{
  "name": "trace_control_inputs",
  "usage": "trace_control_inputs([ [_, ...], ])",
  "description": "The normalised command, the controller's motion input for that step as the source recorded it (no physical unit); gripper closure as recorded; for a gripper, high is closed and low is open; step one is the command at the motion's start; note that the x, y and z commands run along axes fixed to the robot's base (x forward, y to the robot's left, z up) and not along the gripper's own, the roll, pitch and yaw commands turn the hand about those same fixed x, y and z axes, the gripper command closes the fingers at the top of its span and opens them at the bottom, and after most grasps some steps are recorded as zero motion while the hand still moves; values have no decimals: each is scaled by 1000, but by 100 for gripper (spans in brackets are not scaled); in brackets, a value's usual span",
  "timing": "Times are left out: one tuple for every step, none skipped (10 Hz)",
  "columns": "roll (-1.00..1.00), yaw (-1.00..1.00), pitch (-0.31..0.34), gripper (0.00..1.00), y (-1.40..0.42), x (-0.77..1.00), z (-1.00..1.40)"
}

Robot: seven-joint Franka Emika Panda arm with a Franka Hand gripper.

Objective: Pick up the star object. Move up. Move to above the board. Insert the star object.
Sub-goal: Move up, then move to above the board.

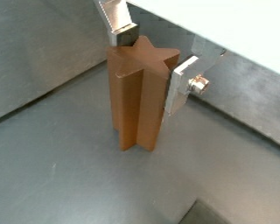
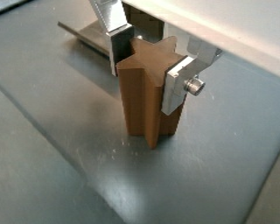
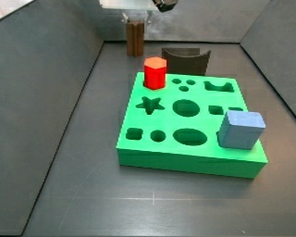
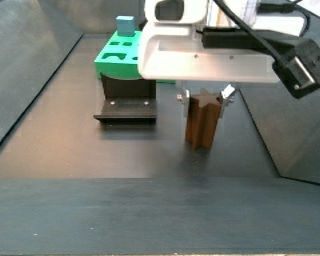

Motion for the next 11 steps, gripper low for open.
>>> trace_control_inputs([
  [8, 10, 7, 100, 75, -26, 838],
  [12, -2, 34, 100, 51, -39, 733],
  [26, -12, 41, 100, 30, -32, 596],
  [47, -16, 45, 100, 19, -26, 388],
  [60, -14, 52, 100, 15, -24, 227],
  [-136, -298, -121, 100, 66, 20, 1000],
  [-134, -289, -118, 100, 67, 22, 1000],
  [-132, -210, -65, 100, 65, 10, 1000],
  [-120, -148, -34, 100, 62, 10, 1000],
  [-104, -107, -3, 100, 62, 10, 1000],
  [-86, -79, 28, 100, 62, 13, 1000],
])
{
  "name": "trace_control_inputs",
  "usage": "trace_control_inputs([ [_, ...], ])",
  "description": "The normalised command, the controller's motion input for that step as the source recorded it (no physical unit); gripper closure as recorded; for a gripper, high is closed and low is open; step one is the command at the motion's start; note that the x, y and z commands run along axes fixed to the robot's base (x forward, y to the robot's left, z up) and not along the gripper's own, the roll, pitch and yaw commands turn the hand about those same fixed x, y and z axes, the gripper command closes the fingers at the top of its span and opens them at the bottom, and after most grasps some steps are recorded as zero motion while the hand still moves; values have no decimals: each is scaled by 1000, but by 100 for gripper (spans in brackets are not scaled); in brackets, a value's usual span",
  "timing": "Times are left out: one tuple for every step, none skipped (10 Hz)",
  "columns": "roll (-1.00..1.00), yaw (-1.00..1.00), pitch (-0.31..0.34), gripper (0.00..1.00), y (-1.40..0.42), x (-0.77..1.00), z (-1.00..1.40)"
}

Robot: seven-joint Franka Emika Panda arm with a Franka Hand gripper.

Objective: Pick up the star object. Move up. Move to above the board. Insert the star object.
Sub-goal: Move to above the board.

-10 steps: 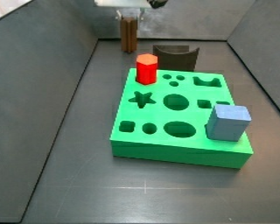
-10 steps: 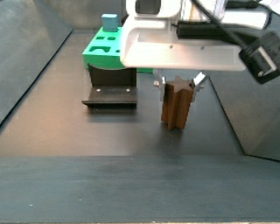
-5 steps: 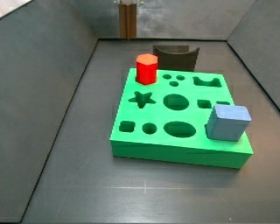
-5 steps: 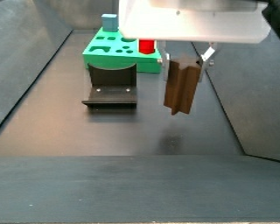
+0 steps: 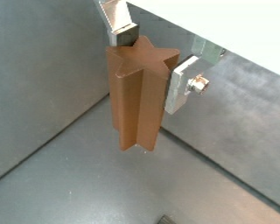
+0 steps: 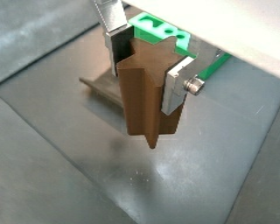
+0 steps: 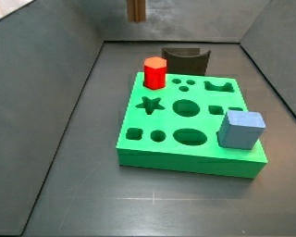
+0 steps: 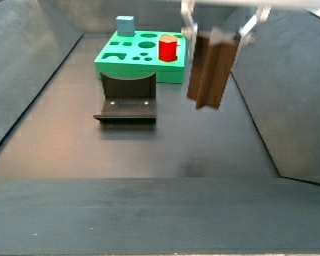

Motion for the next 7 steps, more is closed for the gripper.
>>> trace_control_inputs([
  [-62, -56, 62, 100, 63, 16, 1000],
  [-43, -49, 79, 100, 65, 17, 1000],
  [-25, -43, 89, 100, 64, 15, 1000],
  [-8, -40, 88, 100, 64, 13, 1000],
  [5, -36, 87, 100, 62, 9, 1000],
  [9, -28, 86, 100, 60, 7, 1000],
  [11, -20, 89, 100, 52, 5, 950],
])
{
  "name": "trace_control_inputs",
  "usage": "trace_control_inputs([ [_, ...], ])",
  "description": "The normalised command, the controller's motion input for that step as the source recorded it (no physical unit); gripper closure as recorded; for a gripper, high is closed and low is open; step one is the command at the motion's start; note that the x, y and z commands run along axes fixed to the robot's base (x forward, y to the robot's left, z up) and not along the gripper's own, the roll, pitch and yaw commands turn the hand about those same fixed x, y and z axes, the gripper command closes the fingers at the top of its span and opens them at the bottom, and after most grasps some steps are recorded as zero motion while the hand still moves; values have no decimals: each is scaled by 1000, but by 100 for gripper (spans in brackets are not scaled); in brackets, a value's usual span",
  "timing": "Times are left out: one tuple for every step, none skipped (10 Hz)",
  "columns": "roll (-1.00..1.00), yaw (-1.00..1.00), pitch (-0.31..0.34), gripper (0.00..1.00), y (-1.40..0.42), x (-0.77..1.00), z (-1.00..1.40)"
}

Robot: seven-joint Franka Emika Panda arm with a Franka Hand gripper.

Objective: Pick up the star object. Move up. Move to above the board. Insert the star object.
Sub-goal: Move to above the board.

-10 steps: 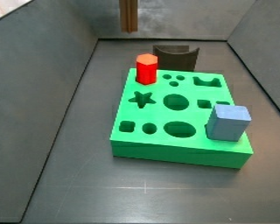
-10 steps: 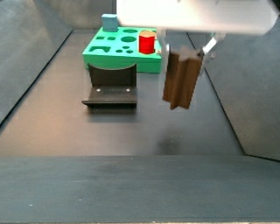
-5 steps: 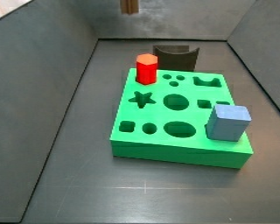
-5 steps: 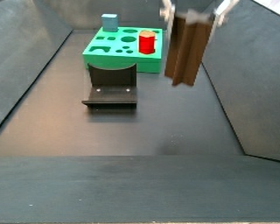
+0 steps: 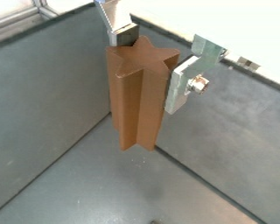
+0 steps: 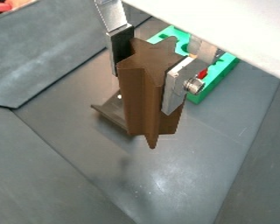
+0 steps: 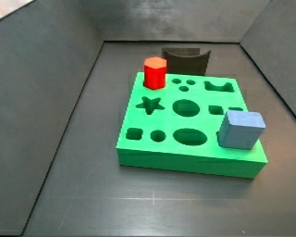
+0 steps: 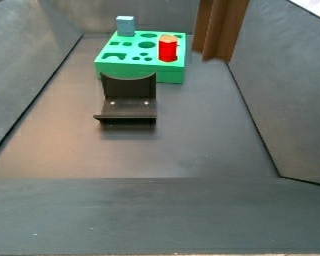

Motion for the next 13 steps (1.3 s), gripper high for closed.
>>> trace_control_inputs([
  [13, -12, 88, 100, 42, 8, 786],
  [18, -3, 91, 100, 23, 4, 511],
  [21, -2, 91, 100, 17, 4, 404],
  [27, 1, 92, 100, 7, 5, 188],
  [44, 317, 485, 100, -1000, 86, 55],
  [58, 305, 459, 100, -1000, 89, 46],
  [60, 201, 326, 100, -1000, 89, 52],
  [15, 115, 219, 100, -1000, 92, 50],
  [10, 68, 153, 100, -1000, 94, 52],
  [0, 46, 109, 100, -1000, 96, 55],
  [-8, 23, 75, 100, -1000, 97, 59],
  [-8, 20, 61, 100, -1000, 99, 61],
  [-5, 9, 62, 100, -1000, 102, 64],
])
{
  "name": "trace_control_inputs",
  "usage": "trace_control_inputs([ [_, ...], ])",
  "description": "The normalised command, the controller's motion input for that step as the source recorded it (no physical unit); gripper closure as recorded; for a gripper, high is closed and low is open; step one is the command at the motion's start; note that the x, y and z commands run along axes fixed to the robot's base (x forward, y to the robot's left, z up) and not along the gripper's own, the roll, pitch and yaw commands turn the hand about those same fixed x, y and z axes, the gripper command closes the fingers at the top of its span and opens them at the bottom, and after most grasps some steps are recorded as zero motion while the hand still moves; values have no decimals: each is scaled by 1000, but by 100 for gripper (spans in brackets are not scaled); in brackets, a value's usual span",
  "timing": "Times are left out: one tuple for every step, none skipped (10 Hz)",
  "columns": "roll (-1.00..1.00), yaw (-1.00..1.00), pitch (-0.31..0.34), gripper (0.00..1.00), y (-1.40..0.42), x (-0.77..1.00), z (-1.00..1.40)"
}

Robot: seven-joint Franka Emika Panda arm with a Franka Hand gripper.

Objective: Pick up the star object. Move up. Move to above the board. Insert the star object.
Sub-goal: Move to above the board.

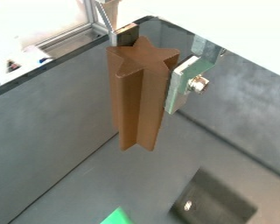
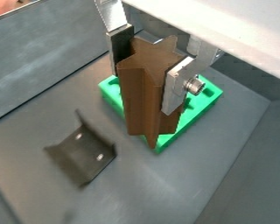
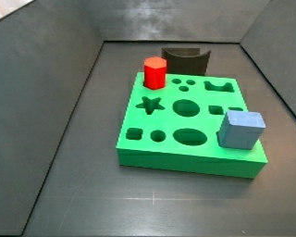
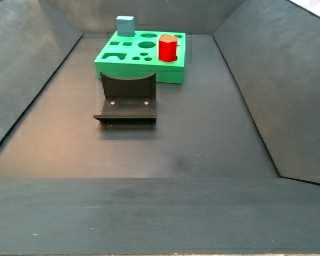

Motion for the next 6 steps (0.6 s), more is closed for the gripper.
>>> trace_control_inputs([
  [-15, 10, 67, 100, -1000, 105, 67],
  [-9, 8, 81, 100, -1000, 114, 70],
  [-11, 5, 89, 100, -1000, 120, 71],
  [6, 6, 109, 100, -1000, 135, 75],
  [-1, 9, 118, 100, -1000, 145, 80],
  [6, 8, 130, 100, -1000, 164, 85],
])
